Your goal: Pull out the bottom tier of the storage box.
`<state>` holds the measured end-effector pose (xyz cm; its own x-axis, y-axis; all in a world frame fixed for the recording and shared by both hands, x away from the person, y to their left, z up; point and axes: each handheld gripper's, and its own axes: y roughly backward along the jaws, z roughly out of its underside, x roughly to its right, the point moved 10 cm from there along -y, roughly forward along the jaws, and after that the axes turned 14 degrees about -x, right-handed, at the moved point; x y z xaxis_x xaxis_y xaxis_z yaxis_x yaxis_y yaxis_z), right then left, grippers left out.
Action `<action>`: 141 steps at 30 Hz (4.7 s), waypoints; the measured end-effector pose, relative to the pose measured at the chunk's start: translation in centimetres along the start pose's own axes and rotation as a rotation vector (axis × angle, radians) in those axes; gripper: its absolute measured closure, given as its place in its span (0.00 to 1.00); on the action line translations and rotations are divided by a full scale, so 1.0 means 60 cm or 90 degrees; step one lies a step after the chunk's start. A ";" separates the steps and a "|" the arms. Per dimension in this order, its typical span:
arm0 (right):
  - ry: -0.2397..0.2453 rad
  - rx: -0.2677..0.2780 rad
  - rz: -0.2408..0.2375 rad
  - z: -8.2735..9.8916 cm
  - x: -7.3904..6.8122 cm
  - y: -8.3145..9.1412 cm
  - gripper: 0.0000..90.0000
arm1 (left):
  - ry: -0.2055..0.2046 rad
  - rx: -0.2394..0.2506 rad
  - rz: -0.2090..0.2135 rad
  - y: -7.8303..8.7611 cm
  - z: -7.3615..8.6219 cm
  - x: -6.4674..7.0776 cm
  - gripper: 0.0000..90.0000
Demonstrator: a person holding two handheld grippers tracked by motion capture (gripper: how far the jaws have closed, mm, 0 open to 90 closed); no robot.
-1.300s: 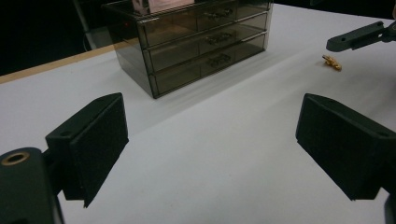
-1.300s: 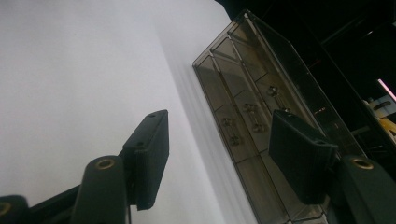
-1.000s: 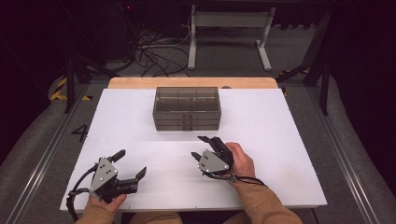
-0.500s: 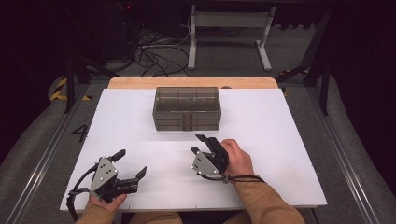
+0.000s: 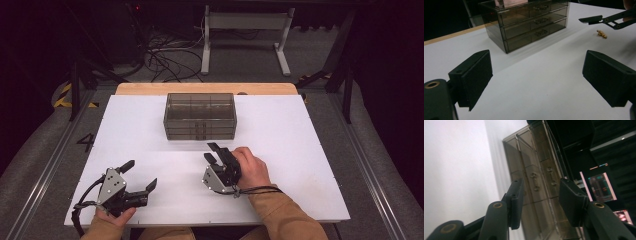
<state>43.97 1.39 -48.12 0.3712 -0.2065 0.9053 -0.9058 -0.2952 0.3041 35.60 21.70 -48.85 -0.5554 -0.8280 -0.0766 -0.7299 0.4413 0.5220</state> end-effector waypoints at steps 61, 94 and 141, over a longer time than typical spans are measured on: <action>0.103 -0.118 0.044 0.023 -0.051 -0.137 0.76 | 0.013 -0.005 -0.008 0.012 0.011 -0.006 0.11; 0.103 -0.156 0.061 0.023 -0.057 -0.165 0.79 | 0.012 -0.006 -0.002 0.008 0.008 -0.004 0.11; 0.080 -0.209 0.052 0.021 -0.058 -0.164 0.83 | 0.009 -0.005 0.001 0.005 0.007 -0.003 0.11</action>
<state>51.84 3.80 -54.61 0.2853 -0.0952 0.9537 -0.9563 0.0373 0.2899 35.32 22.15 -49.01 -0.5506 -0.8323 -0.0645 -0.7260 0.4393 0.5291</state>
